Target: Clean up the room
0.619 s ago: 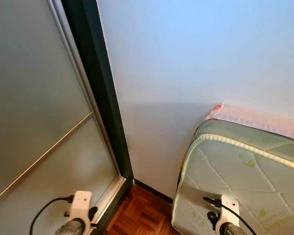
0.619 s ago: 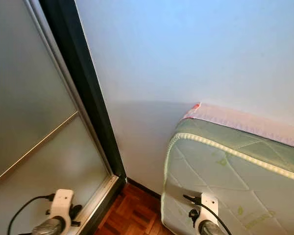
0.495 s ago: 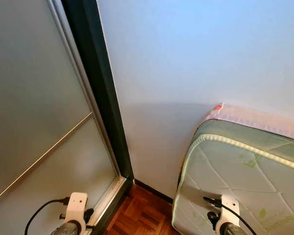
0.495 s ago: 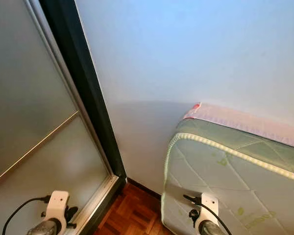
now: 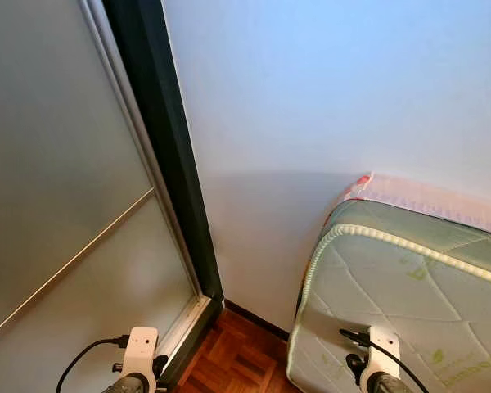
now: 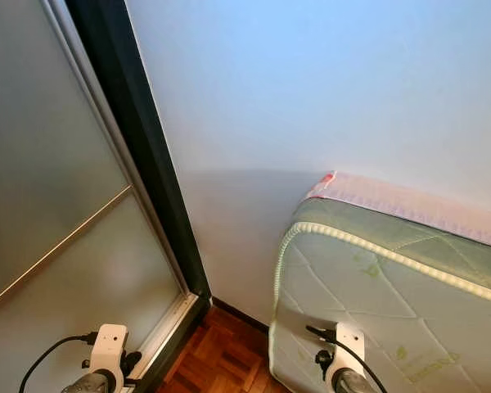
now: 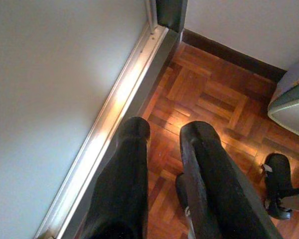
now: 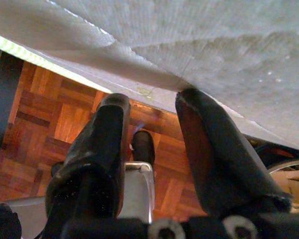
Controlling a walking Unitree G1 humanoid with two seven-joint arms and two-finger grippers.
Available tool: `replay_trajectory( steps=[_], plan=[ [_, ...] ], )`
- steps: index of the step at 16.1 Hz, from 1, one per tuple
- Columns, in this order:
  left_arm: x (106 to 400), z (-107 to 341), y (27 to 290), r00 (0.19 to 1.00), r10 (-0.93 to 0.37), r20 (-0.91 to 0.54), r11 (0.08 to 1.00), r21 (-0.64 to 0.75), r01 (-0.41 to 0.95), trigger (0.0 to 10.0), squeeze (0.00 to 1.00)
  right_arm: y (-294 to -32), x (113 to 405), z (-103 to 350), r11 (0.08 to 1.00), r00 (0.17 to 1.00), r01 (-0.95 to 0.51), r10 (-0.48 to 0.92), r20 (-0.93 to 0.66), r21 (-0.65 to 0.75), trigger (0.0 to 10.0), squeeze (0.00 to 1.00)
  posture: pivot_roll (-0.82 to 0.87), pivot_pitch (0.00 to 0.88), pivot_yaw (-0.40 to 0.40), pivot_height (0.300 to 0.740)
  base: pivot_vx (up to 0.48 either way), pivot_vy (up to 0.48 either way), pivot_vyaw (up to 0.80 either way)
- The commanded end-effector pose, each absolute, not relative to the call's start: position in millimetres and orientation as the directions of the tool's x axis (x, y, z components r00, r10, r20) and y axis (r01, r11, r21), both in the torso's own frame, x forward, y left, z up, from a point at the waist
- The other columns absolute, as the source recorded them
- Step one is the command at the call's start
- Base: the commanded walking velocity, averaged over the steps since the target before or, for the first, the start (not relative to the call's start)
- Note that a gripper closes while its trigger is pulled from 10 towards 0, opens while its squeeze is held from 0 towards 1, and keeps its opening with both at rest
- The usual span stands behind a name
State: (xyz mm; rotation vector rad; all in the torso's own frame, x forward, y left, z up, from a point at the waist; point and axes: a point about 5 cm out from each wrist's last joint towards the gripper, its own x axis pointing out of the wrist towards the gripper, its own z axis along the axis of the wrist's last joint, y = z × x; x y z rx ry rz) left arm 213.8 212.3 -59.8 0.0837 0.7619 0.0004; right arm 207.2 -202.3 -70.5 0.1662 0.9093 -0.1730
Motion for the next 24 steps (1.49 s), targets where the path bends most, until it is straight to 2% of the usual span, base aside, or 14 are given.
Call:
replay_trajectory(
  steps=[1, 6, 24],
  plan=[
    [210.3, -61.6, 216.5, 0.708, 0.041, -0.705, 0.996, 0.085, 0.027, 10.0, 0.00, -206.2, 218.3, -63.1, 0.971, 0.639, 0.229, -0.093, -0.764, 0.073, 10.0, 0.00, -0.02, 0.000, 0.039, 0.740, 0.000, 0.000, 0.00],
    [211.3, -57.7, 229.0, 0.716, 0.057, -0.696, 0.996, 0.090, 0.008, 10.0, 0.00, -206.2, 218.4, -63.0, 0.970, 0.640, 0.231, -0.093, -0.763, 0.075, 10.0, 0.00, -0.02, 0.000, 0.039, 0.740, -0.259, 0.000, 0.00],
    [205.7, -61.1, 229.2, 0.704, 0.062, -0.708, 0.996, 0.089, 0.002, 10.0, 0.00, -206.1, 219.1, -62.5, 0.969, 0.645, 0.235, -0.093, -0.758, 0.082, 10.0, 0.00, -0.03, 0.000, 0.038, 0.740, -0.289, 0.000, 0.00]
  ],
)
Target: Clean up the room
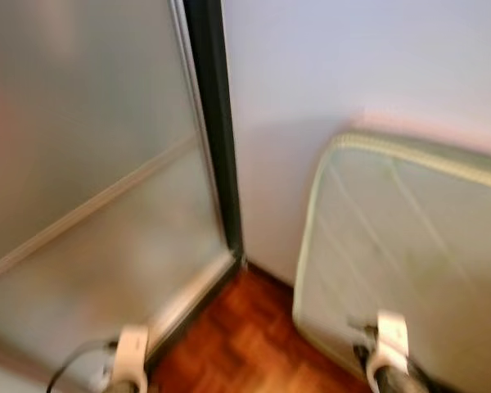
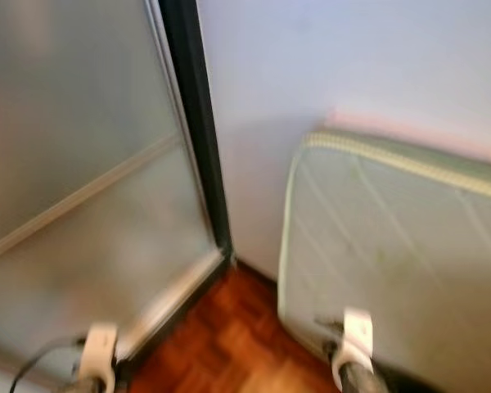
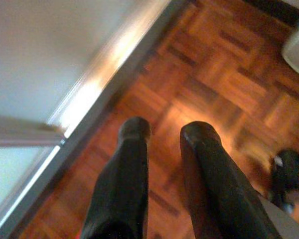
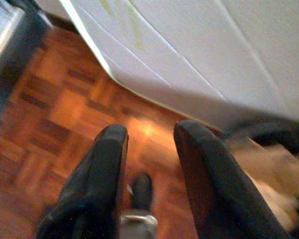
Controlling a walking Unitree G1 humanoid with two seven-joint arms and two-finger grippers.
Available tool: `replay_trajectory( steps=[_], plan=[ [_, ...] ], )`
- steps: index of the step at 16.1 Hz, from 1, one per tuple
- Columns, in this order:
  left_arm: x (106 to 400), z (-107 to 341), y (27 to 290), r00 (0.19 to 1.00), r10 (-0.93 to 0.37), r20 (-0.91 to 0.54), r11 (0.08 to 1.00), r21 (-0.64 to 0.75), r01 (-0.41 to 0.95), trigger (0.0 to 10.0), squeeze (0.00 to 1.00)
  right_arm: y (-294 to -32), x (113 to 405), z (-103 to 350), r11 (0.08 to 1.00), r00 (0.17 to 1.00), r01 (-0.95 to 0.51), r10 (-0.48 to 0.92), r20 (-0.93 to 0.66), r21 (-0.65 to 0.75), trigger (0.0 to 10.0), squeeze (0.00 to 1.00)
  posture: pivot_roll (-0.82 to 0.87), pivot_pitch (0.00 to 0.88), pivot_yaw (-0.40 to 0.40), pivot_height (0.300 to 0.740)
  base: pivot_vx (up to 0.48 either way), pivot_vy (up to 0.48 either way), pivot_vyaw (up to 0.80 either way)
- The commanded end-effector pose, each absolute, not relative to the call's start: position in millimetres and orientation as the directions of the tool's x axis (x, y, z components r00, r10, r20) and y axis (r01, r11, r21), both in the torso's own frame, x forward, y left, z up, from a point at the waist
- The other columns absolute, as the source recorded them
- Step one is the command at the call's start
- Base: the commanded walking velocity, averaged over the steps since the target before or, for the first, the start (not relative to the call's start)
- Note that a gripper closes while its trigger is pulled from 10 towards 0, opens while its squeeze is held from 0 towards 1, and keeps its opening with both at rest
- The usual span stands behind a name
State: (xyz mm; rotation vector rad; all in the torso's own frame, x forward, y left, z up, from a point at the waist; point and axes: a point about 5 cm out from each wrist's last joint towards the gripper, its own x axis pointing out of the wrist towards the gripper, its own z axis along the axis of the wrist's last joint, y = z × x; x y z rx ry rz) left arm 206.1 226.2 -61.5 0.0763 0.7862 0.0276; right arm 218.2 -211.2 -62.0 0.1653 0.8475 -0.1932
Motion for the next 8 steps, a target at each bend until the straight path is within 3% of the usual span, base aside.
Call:
replay_trajectory(
  steps=[1, 6, 8],
  plan=[
    [205.8, -61.2, 228.8, 0.703, 0.062, -0.708, 0.996, 0.089, 0.002, 10.0, 0.00, -206.2, 219.0, -62.5, 0.968, 0.646, 0.236, -0.093, -0.758, 0.082, 10.0, 0.00, -0.03, 0.000, 0.038, 0.740, -0.289, 0.000, 0.00],
    [205.8, -60.9, 229.6, 0.704, 0.062, -0.707, 0.996, 0.092, 0.005, 10.0, 0.00, -206.0, 218.6, -62.9, 0.969, 0.644, 0.236, -0.094, -0.759, 0.080, 10.0, 0.00, -0.03, 0.000, 0.039, 0.740, -0.290, 0.000, 0.00],
    [204.2, -61.5, 230.2, 0.703, 0.062, -0.708, 0.996, 0.094, 0.006, 10.0, 0.00, -205.9, 217.7, -63.4, 0.968, 0.642, 0.239, -0.095, -0.761, 0.081, 10.0, 0.00, -0.03, 0.000, 0.037, 0.740, 0.000, 0.000, 0.00]
  ],
)
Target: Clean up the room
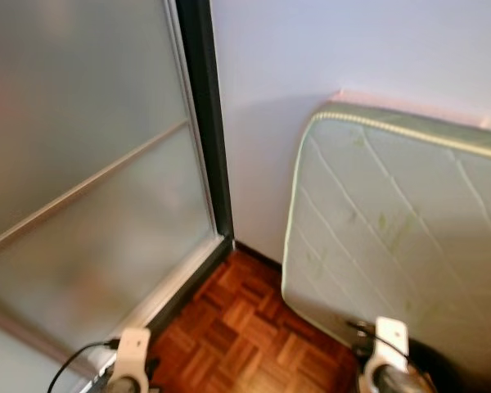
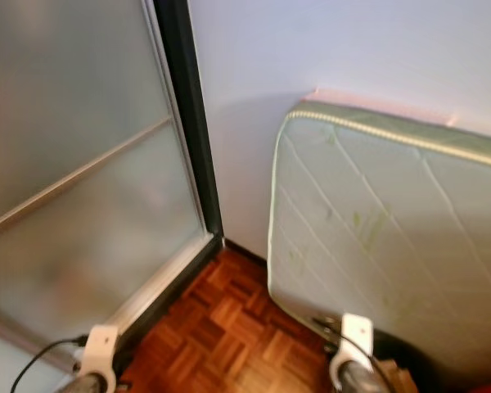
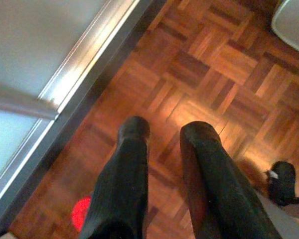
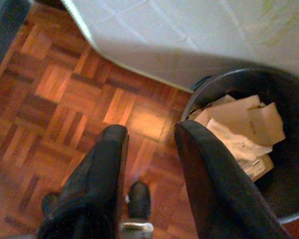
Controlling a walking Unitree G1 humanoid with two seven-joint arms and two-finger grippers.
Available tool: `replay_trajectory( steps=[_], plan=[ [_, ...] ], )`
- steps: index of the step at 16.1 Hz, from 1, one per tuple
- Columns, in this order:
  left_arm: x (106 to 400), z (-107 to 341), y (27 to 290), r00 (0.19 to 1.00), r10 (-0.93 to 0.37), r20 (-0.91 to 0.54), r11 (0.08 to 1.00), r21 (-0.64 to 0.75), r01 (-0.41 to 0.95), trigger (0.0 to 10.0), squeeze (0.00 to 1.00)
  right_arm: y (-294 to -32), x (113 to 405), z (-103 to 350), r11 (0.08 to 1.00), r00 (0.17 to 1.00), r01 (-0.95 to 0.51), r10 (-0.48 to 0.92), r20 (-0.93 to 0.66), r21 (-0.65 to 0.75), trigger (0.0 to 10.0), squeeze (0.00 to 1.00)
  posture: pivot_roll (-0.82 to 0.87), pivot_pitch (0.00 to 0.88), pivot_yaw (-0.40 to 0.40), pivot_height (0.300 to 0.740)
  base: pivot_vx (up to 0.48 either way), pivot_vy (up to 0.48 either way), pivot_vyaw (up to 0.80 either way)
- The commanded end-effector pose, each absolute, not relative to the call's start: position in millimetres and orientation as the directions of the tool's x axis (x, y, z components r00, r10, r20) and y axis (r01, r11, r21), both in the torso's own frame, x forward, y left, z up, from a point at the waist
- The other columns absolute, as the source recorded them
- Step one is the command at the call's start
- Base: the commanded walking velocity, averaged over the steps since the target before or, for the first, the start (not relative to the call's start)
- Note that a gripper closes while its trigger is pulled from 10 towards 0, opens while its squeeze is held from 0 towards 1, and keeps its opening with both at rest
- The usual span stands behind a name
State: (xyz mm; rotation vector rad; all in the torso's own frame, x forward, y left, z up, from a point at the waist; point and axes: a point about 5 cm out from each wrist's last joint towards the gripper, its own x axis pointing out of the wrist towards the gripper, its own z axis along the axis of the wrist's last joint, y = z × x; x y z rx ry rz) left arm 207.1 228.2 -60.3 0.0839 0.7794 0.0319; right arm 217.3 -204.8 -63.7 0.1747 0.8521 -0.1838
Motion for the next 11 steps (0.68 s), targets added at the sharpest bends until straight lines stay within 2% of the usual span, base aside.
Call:
replay_trajectory(
  steps=[1, 3, 6, 11],
  plan=[
    [203.6, -62.0, 229.8, 0.701, 0.061, -0.711, 0.995, 0.097, 0.011, 10.0, 0.00, -205.8, 217.0, -63.9, 0.967, 0.639, 0.240, -0.094, -0.763, 0.081, 10.0, 0.00, -0.03, 0.000, 0.038, 0.740, 0.000, 0.000, 0.00],
    [205.1, -62.2, 225.8, 0.703, 0.054, -0.709, 0.995, 0.094, 0.018, 10.0, 0.00, -205.8, 216.3, -64.4, 0.971, 0.634, 0.228, -0.090, -0.768, 0.074, 10.0, 0.00, -0.04, 0.000, 0.037, 0.740, 0.000, 0.000, -0.23],
    [215.1, -58.8, 217.4, 0.713, 0.044, -0.700, 0.995, 0.092, 0.029, 10.0, 0.00, -205.2, 215.0, -65.4, 0.972, 0.627, 0.224, -0.085, -0.774, 0.075, 10.0, 0.00, -0.04, 0.000, 0.036, 0.740, 0.000, 0.000, -0.80],
    [219.4, -55.7, 220.6, 0.715, 0.049, -0.697, 0.995, 0.098, 0.028, 10.0, 0.00, -204.6, 215.6, -65.2, 0.973, 0.626, 0.218, -0.081, -0.775, 0.074, 10.0, 0.00, -0.04, 0.000, 0.038, 0.740, 0.000, 0.000, -0.80]
  ],
)
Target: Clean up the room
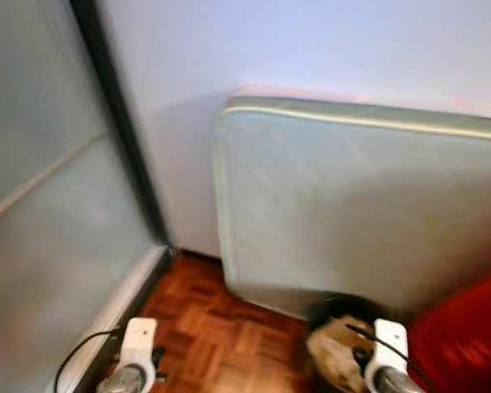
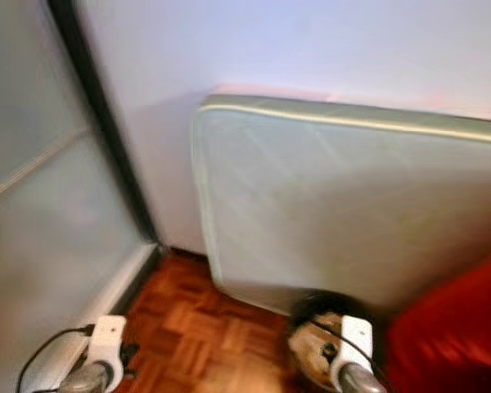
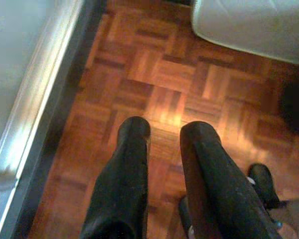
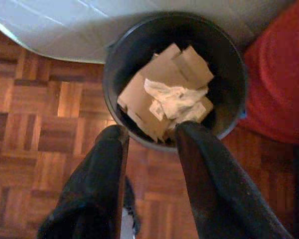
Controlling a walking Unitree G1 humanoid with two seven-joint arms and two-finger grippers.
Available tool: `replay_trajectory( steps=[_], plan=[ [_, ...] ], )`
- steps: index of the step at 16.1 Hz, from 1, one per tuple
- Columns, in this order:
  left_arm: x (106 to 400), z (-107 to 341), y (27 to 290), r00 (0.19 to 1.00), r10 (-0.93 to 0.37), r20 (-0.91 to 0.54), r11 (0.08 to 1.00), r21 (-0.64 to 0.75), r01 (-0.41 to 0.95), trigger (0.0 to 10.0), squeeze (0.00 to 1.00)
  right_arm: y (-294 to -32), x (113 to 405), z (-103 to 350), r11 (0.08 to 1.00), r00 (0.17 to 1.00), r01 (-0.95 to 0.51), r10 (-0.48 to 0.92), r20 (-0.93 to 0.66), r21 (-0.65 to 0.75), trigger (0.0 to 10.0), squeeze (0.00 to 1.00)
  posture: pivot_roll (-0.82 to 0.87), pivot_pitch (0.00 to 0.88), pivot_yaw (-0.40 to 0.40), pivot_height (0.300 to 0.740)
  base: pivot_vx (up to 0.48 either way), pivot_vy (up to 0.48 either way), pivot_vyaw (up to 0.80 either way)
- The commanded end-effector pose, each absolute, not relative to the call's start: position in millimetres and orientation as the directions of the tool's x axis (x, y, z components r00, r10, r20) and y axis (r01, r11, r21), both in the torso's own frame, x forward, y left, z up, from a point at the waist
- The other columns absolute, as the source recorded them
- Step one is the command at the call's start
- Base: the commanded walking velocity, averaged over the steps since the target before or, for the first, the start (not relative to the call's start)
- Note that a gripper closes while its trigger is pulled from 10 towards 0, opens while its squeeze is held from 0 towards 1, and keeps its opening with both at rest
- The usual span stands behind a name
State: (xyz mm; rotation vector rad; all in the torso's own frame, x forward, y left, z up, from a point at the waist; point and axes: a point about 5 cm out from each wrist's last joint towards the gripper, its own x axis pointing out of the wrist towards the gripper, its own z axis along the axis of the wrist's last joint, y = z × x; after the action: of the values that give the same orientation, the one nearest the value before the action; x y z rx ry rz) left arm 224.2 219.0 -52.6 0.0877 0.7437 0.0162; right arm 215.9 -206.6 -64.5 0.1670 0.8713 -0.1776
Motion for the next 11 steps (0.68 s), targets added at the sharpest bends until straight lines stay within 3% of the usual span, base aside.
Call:
replay_trajectory(
  steps=[1, 5, 11],
  plan=[
    [221.0, -54.9, 219.9, 0.717, 0.039, -0.696, 0.995, 0.097, 0.040, 10.0, 0.00, -204.6, 216.3, -64.7, 0.973, 0.628, 0.216, -0.080, -0.774, 0.075, 10.0, 0.00, -0.04, 0.000, 0.041, 0.740, 0.000, 0.000, -0.80],
    [228.3, -51.3, 215.0, 0.725, 0.011, -0.688, 0.989, 0.112, 0.092, 10.0, 0.00, -204.5, 218.4, -63.5, 0.972, 0.632, 0.220, -0.083, -0.770, 0.076, 10.0, 0.00, -0.05, 0.000, 0.044, 0.740, 0.000, 0.000, -0.80],
    [226.0, -46.8, 235.9, 0.733, 0.034, -0.679, 0.989, 0.126, 0.072, 10.0, 0.00, -204.7, 219.9, -62.7, 0.974, 0.630, 0.216, -0.084, -0.772, 0.071, 10.0, 0.00, -0.04, 0.000, 0.040, 0.740, 0.000, 0.000, -0.80]
  ],
)
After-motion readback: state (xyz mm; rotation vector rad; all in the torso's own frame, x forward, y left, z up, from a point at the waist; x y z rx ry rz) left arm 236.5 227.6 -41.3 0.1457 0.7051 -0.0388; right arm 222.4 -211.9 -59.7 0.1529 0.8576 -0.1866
